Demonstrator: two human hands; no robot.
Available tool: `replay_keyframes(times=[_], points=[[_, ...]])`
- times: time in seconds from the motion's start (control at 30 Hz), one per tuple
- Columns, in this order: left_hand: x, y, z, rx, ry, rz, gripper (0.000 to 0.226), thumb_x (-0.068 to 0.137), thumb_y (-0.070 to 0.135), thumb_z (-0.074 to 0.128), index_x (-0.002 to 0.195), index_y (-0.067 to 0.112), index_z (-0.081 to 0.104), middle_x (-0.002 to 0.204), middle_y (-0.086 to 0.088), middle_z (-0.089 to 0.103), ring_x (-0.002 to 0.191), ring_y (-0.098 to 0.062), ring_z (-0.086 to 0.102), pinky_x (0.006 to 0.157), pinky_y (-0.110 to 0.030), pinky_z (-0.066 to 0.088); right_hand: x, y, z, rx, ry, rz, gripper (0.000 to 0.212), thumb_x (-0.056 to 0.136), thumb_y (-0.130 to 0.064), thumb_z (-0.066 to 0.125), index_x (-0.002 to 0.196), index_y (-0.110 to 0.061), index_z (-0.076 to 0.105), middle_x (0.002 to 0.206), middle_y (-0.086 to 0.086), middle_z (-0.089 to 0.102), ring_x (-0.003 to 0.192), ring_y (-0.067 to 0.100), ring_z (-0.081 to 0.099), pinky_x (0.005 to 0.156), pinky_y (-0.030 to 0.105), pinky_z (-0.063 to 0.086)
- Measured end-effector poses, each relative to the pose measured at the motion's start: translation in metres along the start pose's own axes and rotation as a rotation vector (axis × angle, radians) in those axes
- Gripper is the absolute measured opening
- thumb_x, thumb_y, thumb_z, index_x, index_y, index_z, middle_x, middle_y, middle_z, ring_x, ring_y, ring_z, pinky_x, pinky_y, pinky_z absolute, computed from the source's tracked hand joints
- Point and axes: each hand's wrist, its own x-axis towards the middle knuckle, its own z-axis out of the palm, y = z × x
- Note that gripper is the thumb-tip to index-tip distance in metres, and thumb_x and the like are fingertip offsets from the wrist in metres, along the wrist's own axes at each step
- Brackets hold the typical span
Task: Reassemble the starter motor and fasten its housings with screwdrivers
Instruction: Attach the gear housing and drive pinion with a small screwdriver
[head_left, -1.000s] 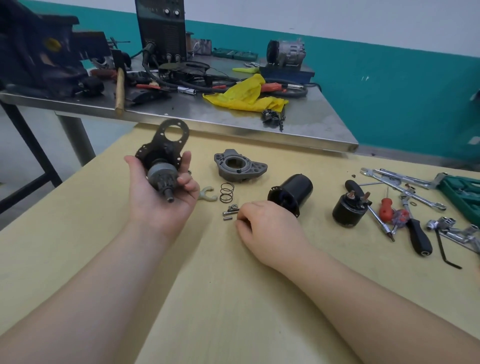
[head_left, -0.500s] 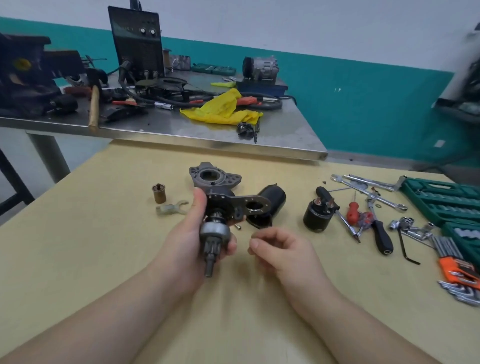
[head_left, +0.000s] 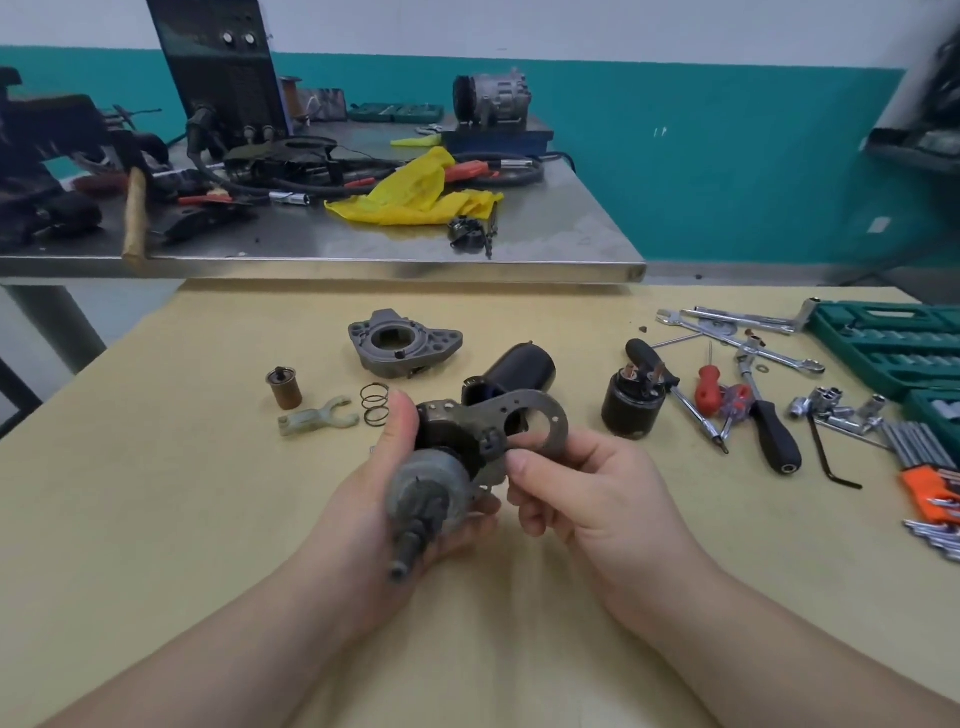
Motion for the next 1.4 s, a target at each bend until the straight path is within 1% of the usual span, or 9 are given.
replay_keyframes(times=[0.13, 0.33, 0.47, 0.57, 0.8, 0.93, 1.1, 1.27, 1.4], points=[[0.009, 0.003, -0.006, 0.052, 0.087, -0.004, 0.099, 0.055, 0.084, 0.072, 0.111, 0.002, 0.081, 0.101, -0.026, 0.079, 0.069, -0.033, 0.076, 0.054, -0.038, 0.063, 0.0, 0.003, 0.0, 0.048, -0.014, 0.095, 0.014, 0.076, -0.016, 0.08, 0.089, -0.012, 0.084, 0.067, 0.01, 0.068, 0.056, 0.016, 0.057, 0.052, 0.026, 0.048], [0.0, 0.005, -0.012, 0.212, -0.129, 0.072, 0.09, 0.066, 0.078, 0.085, 0.12, 0.006, 0.079, 0.115, -0.026, 0.076, 0.088, -0.033, 0.076, 0.071, -0.036, 0.063, 0.008, -0.003, -0.009, 0.032, -0.059, 0.145, 0.01, 0.078, -0.008, 0.08, 0.085, -0.014, 0.085, 0.065, 0.006, 0.064, 0.056, 0.015, 0.054, 0.052, 0.023, 0.045], [-0.004, 0.012, -0.014, 0.339, -0.288, 0.126, 0.073, 0.083, 0.059, 0.084, 0.127, 0.003, 0.074, 0.115, -0.029, 0.074, 0.1, -0.038, 0.072, 0.085, -0.042, 0.06, 0.006, -0.007, -0.013, -0.159, -0.178, 0.042, 0.014, 0.079, -0.008, 0.08, 0.092, -0.011, 0.086, 0.069, 0.008, 0.069, 0.057, 0.016, 0.056, 0.053, 0.021, 0.047], [-0.005, 0.009, -0.017, 0.367, -0.363, 0.16, 0.077, 0.084, 0.063, 0.081, 0.132, 0.003, 0.071, 0.12, -0.032, 0.072, 0.107, -0.043, 0.071, 0.094, -0.051, 0.059, 0.006, -0.008, -0.014, -0.242, -0.151, -0.006, 0.015, 0.077, -0.013, 0.081, 0.091, -0.016, 0.086, 0.072, 0.01, 0.072, 0.062, 0.019, 0.057, 0.056, 0.026, 0.049], [-0.009, -0.001, -0.006, 0.46, -0.195, 0.176, 0.058, 0.085, 0.049, 0.078, 0.122, 0.005, 0.072, 0.119, -0.029, 0.073, 0.108, -0.047, 0.068, 0.098, -0.08, 0.044, 0.012, -0.006, -0.019, -0.236, -0.115, -0.031, 0.017, 0.083, -0.019, 0.081, 0.099, -0.021, 0.087, 0.077, 0.009, 0.076, 0.067, 0.015, 0.061, 0.058, 0.025, 0.049], [-0.008, -0.002, 0.001, 0.204, -0.069, 0.124, 0.054, 0.08, 0.051, 0.079, 0.109, 0.006, 0.08, 0.109, -0.028, 0.074, 0.093, -0.039, 0.072, 0.089, -0.055, 0.054, 0.019, 0.001, -0.022, -0.229, 0.026, 0.013, 0.017, 0.088, -0.019, 0.082, 0.102, -0.026, 0.085, 0.077, 0.005, 0.074, 0.07, 0.018, 0.061, 0.064, 0.028, 0.053], [-0.014, 0.005, 0.001, -0.287, -0.146, -0.112, 0.063, 0.098, 0.061, 0.063, 0.112, 0.002, 0.08, 0.108, -0.029, 0.072, 0.099, -0.044, 0.074, 0.085, -0.05, 0.063, 0.021, 0.006, -0.021, 0.17, 0.026, 0.127, 0.011, 0.092, -0.006, 0.075, 0.095, -0.011, 0.085, 0.081, 0.011, 0.072, 0.074, 0.02, 0.065, 0.066, 0.029, 0.056], [-0.012, 0.005, 0.002, -0.25, -0.069, -0.139, 0.061, 0.089, 0.056, 0.067, 0.113, 0.003, 0.083, 0.122, -0.023, 0.076, 0.086, -0.036, 0.076, 0.07, -0.039, 0.065, 0.016, 0.002, -0.017, 0.341, -0.081, 0.126, 0.016, 0.085, -0.004, 0.073, 0.095, -0.011, 0.084, 0.092, 0.021, 0.076, 0.073, 0.02, 0.069, 0.068, 0.027, 0.059], [-0.01, -0.001, 0.005, -0.193, -0.054, -0.159, 0.058, 0.085, 0.053, 0.069, 0.115, 0.006, 0.083, 0.119, -0.02, 0.078, 0.087, -0.036, 0.077, 0.071, -0.041, 0.065, 0.013, -0.001, -0.013, 0.136, -0.029, -0.016, 0.017, 0.081, -0.006, 0.077, 0.09, -0.019, 0.083, 0.091, 0.019, 0.078, 0.081, 0.026, 0.073, 0.069, 0.028, 0.058]])
